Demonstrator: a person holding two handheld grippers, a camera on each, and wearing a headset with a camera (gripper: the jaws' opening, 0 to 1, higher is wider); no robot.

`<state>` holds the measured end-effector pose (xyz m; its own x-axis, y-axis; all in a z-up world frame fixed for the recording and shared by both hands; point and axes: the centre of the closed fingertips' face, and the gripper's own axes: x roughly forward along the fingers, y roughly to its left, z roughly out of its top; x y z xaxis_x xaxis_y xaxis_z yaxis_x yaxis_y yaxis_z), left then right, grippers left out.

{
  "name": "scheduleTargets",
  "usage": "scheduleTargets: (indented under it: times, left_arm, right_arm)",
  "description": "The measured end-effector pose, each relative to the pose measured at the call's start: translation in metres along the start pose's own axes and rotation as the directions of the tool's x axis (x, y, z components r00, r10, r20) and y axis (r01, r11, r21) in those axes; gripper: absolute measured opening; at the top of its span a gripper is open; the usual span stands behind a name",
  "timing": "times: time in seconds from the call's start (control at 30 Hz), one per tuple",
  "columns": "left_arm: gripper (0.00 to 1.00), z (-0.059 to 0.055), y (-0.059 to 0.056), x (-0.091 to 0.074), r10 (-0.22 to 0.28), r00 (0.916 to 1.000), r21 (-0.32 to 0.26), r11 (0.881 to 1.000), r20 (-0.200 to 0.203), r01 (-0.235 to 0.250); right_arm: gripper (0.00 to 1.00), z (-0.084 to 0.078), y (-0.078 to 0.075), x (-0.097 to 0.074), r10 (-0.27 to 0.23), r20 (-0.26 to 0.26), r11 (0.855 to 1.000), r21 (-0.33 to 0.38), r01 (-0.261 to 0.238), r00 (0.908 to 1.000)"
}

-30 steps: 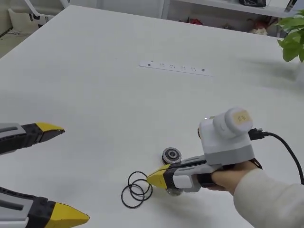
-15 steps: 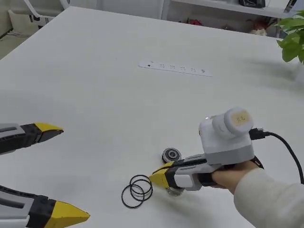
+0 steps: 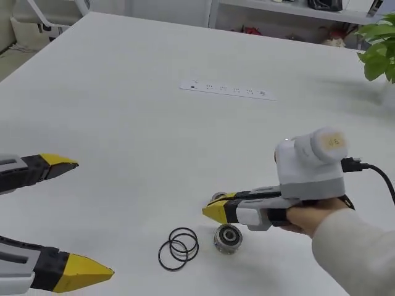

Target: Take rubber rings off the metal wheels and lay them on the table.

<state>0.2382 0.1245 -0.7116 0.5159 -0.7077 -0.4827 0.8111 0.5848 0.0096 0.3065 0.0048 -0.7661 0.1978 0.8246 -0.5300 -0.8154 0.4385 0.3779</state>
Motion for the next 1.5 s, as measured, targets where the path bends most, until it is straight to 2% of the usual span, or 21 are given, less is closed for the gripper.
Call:
scheduleTargets:
  times: [0.13, 0.37, 0.6, 0.7, 0.93, 1.23, 1.5]
  left_arm:
    - [1.00, 0.006, 0.003, -0.001, 0.004, 1.0000, 0.012, 1.000, 0.003, -0.004]
    - [1.00, 0.027, 0.012, -0.004, 0.013, 0.9994, 0.050, 0.999, 0.031, -0.015]
    - [0.99, 0.049, 0.022, 0.000, 0.008, 0.9989, 0.112, 0.994, 0.045, -0.013]
    - [0.99, 0.060, 0.025, 0.003, 0.003, 0.9982, 0.140, 0.990, 0.060, -0.012]
    - [0.98, 0.080, 0.027, 0.011, -0.020, 0.9961, 0.175, 0.985, 0.086, 0.005]
    - [0.95, 0.096, 0.027, 0.027, -0.050, 0.9942, 0.217, 0.976, 0.095, 0.028]
    - [0.91, 0.110, 0.025, 0.048, -0.090, 0.9908, 0.252, 0.966, 0.101, 0.062]
  right_arm:
    - [0.08, 0.007, -0.010, -0.008, -0.032, 0.037, 0.999, 0.009, 0.032, 0.9988]
    - [0.09, 0.015, -0.028, -0.024, -0.086, 0.091, 0.996, 0.035, 0.083, 0.9921]
    - [0.14, 0.013, -0.048, -0.034, -0.142, 0.113, 0.990, 0.038, 0.139, 0.9834]
    - [0.16, 0.011, -0.052, -0.037, -0.154, 0.118, 0.988, 0.039, 0.151, 0.9810]
    - [0.18, -0.002, -0.058, -0.037, -0.169, 0.072, 0.986, 0.019, 0.168, 0.9829]
    - [0.22, -0.013, -0.059, -0.031, -0.154, 0.030, 0.988, -0.008, 0.154, 0.9876]
    - [0.23, -0.022, -0.057, -0.027, -0.143, -0.006, 0.989, -0.034, 0.143, 0.9897]
